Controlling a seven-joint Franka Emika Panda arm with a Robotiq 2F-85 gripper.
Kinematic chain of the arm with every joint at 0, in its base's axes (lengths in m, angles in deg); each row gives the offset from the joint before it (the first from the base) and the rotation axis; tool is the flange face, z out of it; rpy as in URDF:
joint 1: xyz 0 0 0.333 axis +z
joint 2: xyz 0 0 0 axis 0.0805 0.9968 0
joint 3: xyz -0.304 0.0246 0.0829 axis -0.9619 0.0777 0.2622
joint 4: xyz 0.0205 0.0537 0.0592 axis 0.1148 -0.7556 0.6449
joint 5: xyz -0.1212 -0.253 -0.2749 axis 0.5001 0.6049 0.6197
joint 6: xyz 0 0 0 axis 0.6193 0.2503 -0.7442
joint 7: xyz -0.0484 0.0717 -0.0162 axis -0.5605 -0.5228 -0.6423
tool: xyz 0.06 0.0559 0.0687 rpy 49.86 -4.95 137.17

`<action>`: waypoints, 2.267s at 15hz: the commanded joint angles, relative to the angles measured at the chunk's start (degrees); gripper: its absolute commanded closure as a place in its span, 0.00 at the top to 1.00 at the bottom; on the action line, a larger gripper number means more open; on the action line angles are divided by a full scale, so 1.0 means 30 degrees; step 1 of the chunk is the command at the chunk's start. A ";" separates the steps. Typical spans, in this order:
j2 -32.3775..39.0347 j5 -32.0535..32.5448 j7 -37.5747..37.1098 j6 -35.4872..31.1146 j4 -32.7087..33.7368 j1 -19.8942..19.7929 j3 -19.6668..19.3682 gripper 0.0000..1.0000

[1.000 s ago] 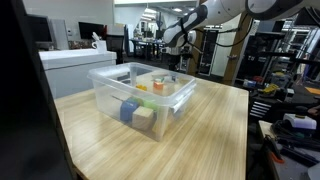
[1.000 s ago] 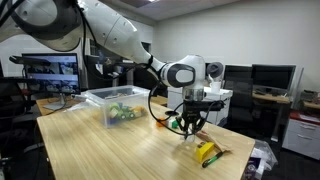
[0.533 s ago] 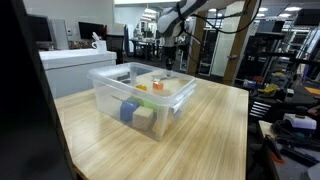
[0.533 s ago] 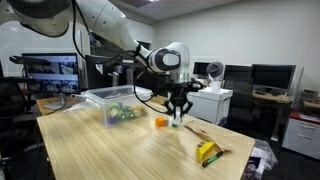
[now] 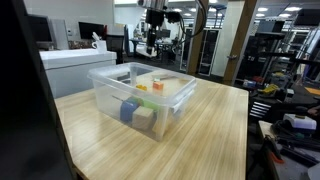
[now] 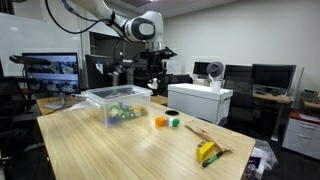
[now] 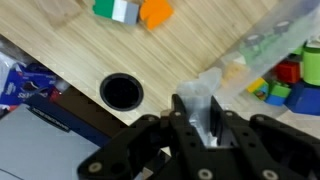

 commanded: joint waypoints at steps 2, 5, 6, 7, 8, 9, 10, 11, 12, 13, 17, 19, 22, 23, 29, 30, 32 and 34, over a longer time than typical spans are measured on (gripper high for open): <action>-0.4562 0.0079 0.0097 0.0071 -0.5108 0.1164 0.1395 0.06; -0.5293 0.1100 -0.0728 0.0047 -0.7010 0.2194 0.1453 0.52; -0.5512 0.1538 -0.1225 0.0176 -0.7560 0.2489 0.1407 0.59; -0.5318 0.1251 -0.1320 0.0318 -0.7340 0.2442 0.1336 0.66; -0.5106 -0.0220 -0.0459 0.0874 -0.6916 0.2146 0.1373 0.75; -0.4949 -0.1272 -0.0192 0.0511 -0.6659 0.1925 0.1338 0.80; -0.4773 -0.2183 -0.0896 0.0050 -0.6191 0.1740 0.1144 0.88; -0.4596 -0.2847 -0.0990 0.0142 -0.5685 0.1529 0.0952 0.93; -0.4372 -0.3467 -0.1080 0.0262 -0.5022 0.1234 0.0671 0.99; -0.4031 -0.4017 -0.1336 0.0087 -0.4320 0.0905 0.0352 1.00; -0.1956 -0.3952 -0.2636 -0.3929 -0.3887 -0.0783 -0.1177 1.00; -0.0677 -0.3555 -0.3785 -0.6387 -0.4188 -0.1333 -0.1566 1.00; 0.0728 -0.2337 -0.7315 -0.8456 -0.4622 -0.1370 -0.2045 1.00; 0.1039 -0.1709 -0.8869 -0.8485 -0.4673 -0.1181 -0.2246 1.00; 0.1828 -0.0693 -1.3529 -0.6921 -0.4724 -0.0843 -0.1723 1.00; 0.2026 -0.0547 -1.3923 -0.7071 -0.4818 -0.0776 -0.1763 1.00; 0.2691 -0.0361 -1.4598 -0.7568 -0.4548 -0.0756 -0.1980 1.00; 0.3197 -0.0206 -1.5153 -0.7556 -0.4373 -0.0727 -0.2069 1.00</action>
